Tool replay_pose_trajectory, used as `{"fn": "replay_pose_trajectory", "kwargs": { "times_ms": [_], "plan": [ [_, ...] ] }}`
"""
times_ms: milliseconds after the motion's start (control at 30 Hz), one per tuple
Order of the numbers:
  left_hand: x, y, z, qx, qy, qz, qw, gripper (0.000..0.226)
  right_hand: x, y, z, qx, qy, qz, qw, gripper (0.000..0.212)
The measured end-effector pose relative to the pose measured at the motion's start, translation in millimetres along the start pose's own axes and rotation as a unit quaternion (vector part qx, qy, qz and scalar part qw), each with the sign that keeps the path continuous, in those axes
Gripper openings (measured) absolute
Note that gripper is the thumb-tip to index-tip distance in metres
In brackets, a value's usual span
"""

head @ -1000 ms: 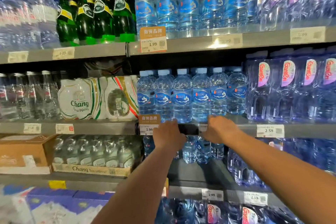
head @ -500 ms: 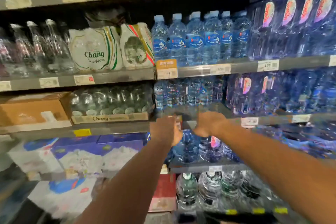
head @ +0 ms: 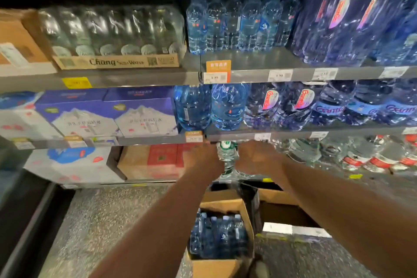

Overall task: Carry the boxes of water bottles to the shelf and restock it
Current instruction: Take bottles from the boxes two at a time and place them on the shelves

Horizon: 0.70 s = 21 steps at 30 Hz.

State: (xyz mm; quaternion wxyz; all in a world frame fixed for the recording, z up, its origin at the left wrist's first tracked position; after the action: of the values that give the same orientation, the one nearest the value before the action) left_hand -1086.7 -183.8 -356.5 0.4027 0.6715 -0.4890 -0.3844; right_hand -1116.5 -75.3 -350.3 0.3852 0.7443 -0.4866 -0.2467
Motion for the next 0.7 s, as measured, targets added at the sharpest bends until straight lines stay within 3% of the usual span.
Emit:
{"fn": "replay_pose_trajectory", "kwargs": {
  "times_ms": [100, 233, 333, 500, 567, 700],
  "plan": [
    [3.5, -54.7, 17.0, 0.051, 0.011, -0.002, 0.999, 0.037, 2.3, -44.8, 30.5, 0.024, 0.011, 0.002, 1.0, 0.033],
    [3.1, -115.8, 45.8, 0.107, 0.02, 0.004, 0.994, 0.038, -0.3, -101.7, 80.2, 0.114, 0.028, 0.019, 0.993, 0.022],
    [9.6, -159.7, 69.6, 0.144, 0.048, -0.022, 0.988, 0.034, -1.8, -133.3, 114.2, 0.129, 0.043, 0.011, 0.991, 0.023],
    [32.1, -245.4, 95.5, 0.201, 0.104, -0.085, 0.97, 0.039, -11.9, -212.1, 168.6, 0.19, 0.025, 0.111, 0.975, 0.025],
    [45.9, -287.3, 98.5, 0.228, 0.135, -0.111, 0.958, 0.038, -11.8, -259.1, 188.8, 0.237, 0.018, 0.135, 0.962, 0.042],
    [72.3, -376.0, 106.7, 0.259, 0.164, -0.167, 0.937, 0.04, -3.7, -355.7, 217.1, 0.284, -0.01, 0.215, 0.934, 0.036]
  ]
}}
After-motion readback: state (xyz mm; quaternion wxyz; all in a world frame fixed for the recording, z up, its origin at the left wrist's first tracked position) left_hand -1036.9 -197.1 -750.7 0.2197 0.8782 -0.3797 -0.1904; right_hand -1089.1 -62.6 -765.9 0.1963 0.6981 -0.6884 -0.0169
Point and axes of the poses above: each hand's wrist, its own z-axis towards the middle knuckle, its own y-axis out of the back of the hand, x = y × z, the point moved 9 cm from there along z, towards the middle knuckle, and after that the axes turned 10 degrees about x, right-handed, at the moved point
